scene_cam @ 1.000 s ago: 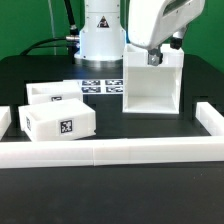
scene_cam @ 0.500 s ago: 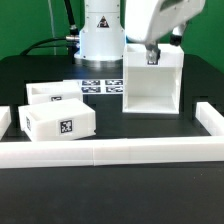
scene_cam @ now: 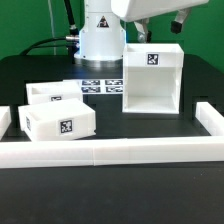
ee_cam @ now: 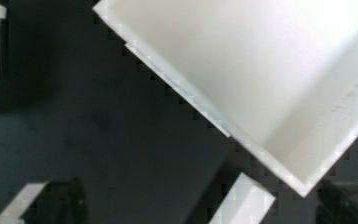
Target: Assemble drawer
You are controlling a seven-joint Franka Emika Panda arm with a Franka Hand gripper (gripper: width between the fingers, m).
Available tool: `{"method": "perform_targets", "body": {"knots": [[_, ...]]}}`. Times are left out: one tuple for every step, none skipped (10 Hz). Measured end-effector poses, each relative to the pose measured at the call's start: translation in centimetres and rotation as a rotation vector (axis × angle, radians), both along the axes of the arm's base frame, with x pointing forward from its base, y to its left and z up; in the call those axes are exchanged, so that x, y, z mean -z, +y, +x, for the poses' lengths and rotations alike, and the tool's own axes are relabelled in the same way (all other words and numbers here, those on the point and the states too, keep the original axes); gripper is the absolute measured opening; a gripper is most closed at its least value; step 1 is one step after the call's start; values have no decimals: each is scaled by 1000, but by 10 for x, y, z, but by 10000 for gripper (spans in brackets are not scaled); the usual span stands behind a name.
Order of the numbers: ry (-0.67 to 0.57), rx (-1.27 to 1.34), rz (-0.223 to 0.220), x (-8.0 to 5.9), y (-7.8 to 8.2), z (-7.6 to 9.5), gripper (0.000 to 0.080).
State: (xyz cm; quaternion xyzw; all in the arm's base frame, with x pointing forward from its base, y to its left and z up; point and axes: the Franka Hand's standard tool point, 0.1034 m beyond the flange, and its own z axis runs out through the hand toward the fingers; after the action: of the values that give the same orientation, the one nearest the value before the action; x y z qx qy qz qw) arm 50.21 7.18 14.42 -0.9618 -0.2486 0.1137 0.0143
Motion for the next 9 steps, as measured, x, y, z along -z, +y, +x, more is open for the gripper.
{"method": "perform_targets", "body": {"knots": [[-2, 66, -15, 0, 0, 0, 650], [-4, 144, -34, 0, 1, -1, 650], [-18, 255, -61, -1, 3, -6, 650], [-38, 356, -84, 0, 8, -13, 650], [-54, 434, -101, 0, 14, -19, 650], [-69, 481, -109, -1, 19, -24, 650], [-75, 549, -118, -1, 20, -26, 650], [-76, 600, -128, 0, 21, -26, 650], [-75, 599, -128, 0, 20, -26, 650]]}}
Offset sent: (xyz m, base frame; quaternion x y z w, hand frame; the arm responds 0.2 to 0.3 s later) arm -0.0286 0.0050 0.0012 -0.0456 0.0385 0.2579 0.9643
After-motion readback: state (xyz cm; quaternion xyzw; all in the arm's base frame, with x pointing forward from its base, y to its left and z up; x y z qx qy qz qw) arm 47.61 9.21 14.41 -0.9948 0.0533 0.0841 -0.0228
